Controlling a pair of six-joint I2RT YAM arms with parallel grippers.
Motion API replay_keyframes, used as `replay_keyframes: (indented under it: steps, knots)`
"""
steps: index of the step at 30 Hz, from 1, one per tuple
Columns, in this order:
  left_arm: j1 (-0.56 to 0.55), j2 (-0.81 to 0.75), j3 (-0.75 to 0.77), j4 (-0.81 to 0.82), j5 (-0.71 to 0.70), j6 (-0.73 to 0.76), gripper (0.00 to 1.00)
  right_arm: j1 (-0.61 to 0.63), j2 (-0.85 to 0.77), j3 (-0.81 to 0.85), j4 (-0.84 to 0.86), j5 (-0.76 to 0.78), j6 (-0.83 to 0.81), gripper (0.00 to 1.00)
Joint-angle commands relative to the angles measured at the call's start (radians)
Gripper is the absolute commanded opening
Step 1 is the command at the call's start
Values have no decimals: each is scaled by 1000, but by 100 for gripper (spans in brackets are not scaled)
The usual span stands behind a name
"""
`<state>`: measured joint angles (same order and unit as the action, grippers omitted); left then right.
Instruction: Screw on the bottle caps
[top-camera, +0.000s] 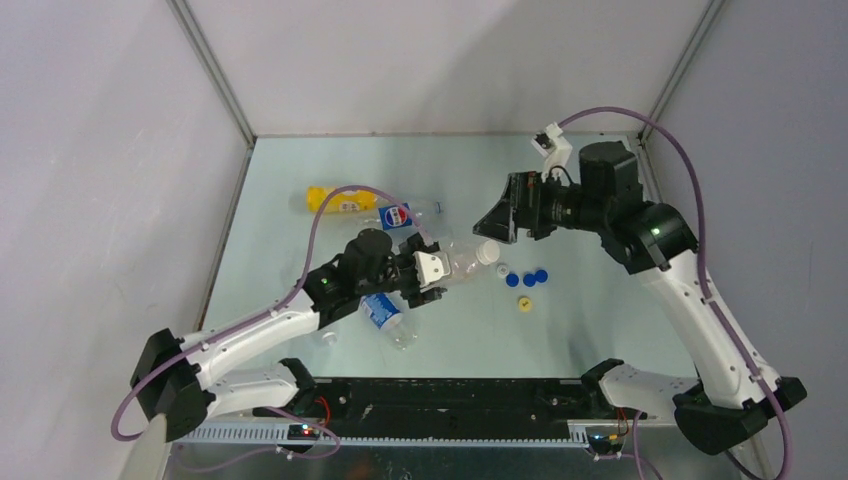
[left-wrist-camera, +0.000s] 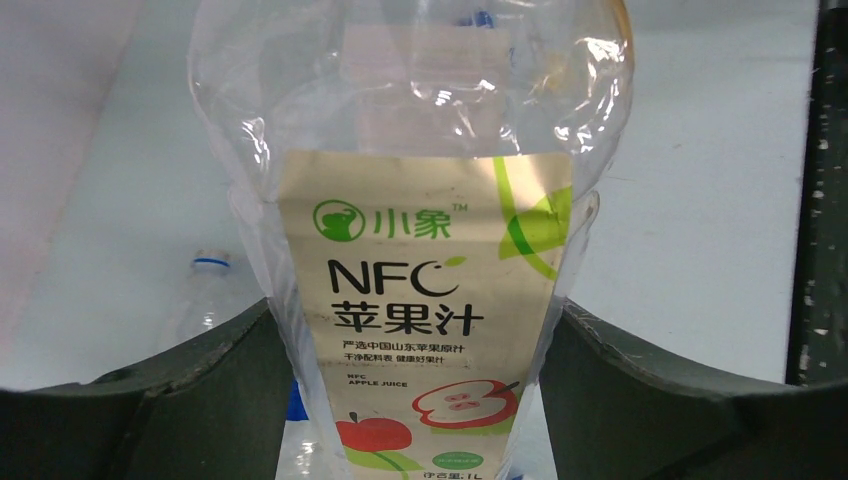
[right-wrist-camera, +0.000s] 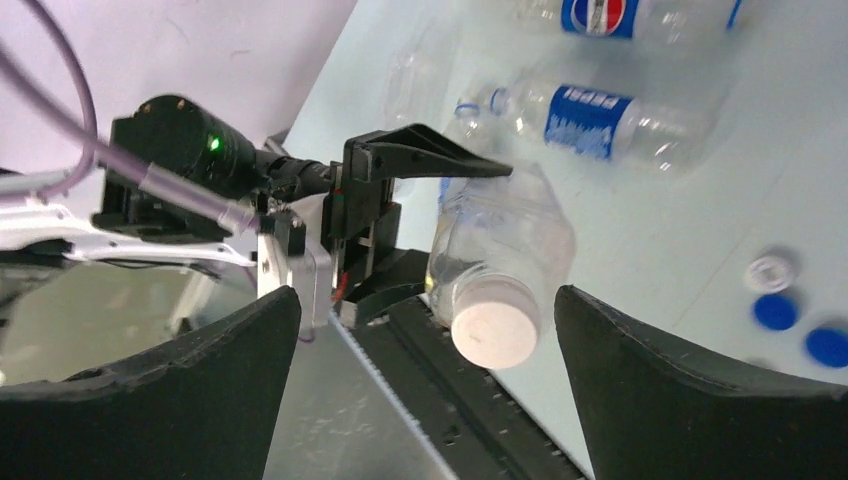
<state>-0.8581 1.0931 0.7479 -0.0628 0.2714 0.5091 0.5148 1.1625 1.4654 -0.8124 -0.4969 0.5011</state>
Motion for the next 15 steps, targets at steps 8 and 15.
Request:
replay_keyframes:
  steps: [8,15]
  knots:
    - [130,62,123,-52,462,-176,0,-112,-223,-160,214,-207,-507,98]
    - [159,86,170,-62,598,-231,0,-112,-239,-174,132,-320,-749,87]
